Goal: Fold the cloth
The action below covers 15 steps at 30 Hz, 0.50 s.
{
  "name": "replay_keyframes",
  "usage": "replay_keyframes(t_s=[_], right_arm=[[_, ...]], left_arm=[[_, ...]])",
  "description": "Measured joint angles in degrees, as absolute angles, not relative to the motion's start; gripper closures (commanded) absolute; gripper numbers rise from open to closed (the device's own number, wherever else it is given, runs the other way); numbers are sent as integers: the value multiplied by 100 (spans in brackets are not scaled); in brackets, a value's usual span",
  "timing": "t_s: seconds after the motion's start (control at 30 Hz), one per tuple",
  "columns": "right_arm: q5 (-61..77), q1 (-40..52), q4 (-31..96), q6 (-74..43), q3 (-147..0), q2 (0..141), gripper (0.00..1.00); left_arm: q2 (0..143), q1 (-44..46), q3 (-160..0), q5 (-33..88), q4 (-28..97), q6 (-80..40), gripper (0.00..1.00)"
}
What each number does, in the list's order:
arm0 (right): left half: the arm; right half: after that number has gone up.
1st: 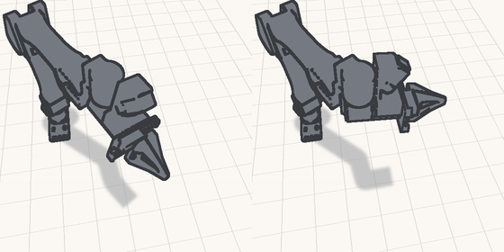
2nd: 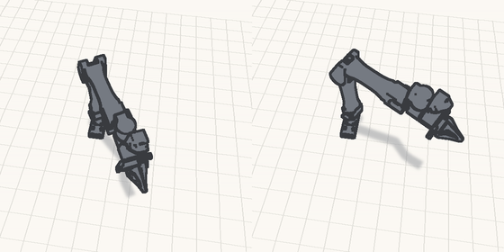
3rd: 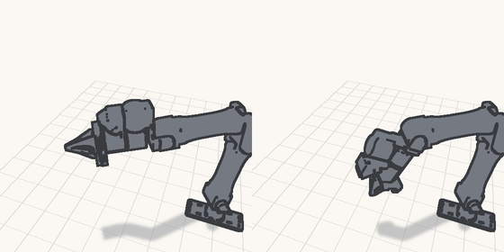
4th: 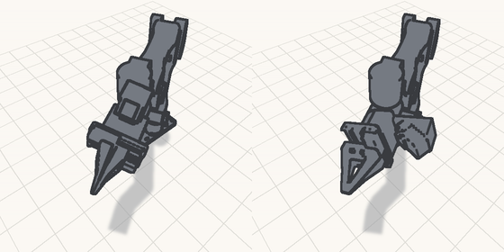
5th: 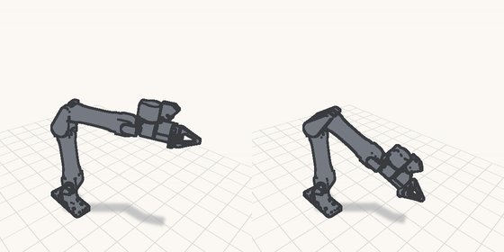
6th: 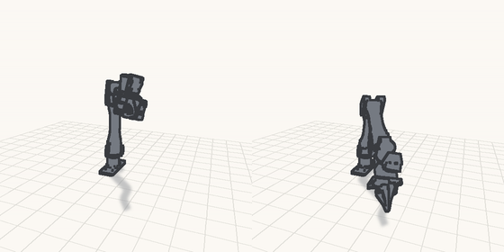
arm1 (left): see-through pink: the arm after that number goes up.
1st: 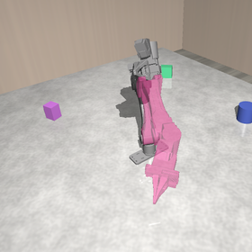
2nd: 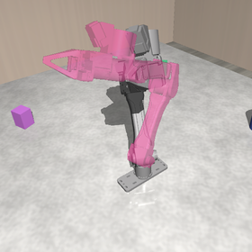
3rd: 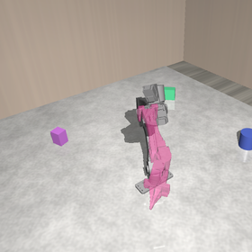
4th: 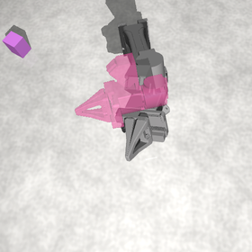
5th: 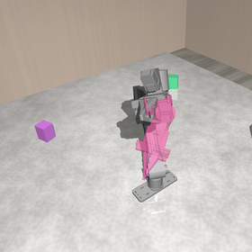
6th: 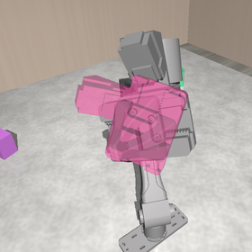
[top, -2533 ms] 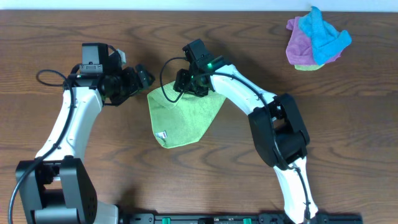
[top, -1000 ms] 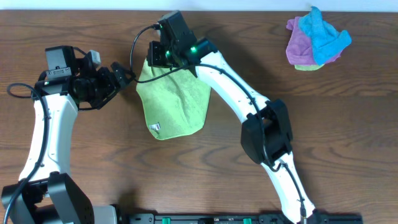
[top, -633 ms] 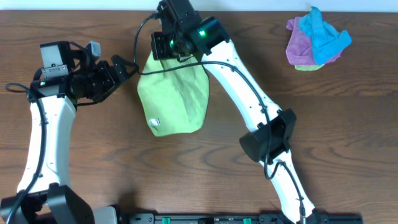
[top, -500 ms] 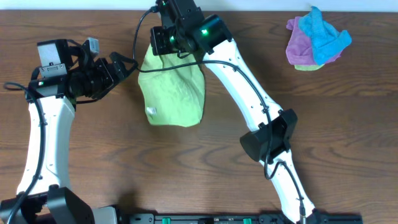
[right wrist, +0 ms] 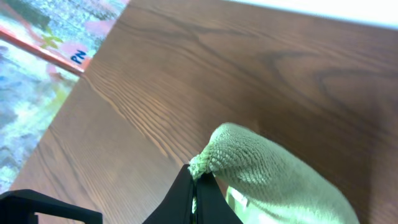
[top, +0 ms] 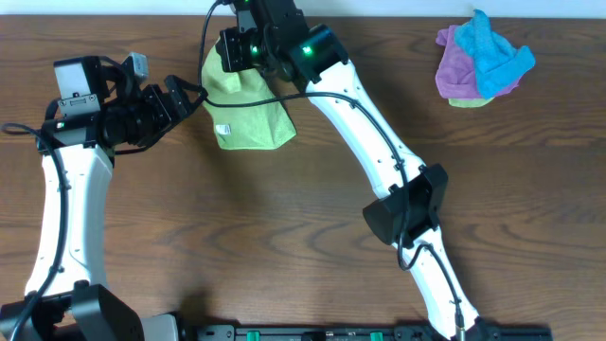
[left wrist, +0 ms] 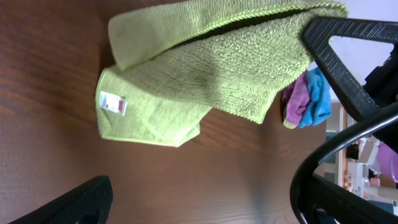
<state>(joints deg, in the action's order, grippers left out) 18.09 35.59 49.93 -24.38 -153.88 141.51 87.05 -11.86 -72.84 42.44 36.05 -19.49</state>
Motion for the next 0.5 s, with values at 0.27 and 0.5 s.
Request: replay_keyframes(t_s=[0.27,0.5], right_arm=[[1133,3378,6573,-2305,-15391,14147,99],[-279,2646,8493,-2259,-15399,13227,99]], left_arm=[[8713,-1184,-7194,4272,3732,-1942,5],[8956,-1389,-6969,3535,3789,-1946,5]])
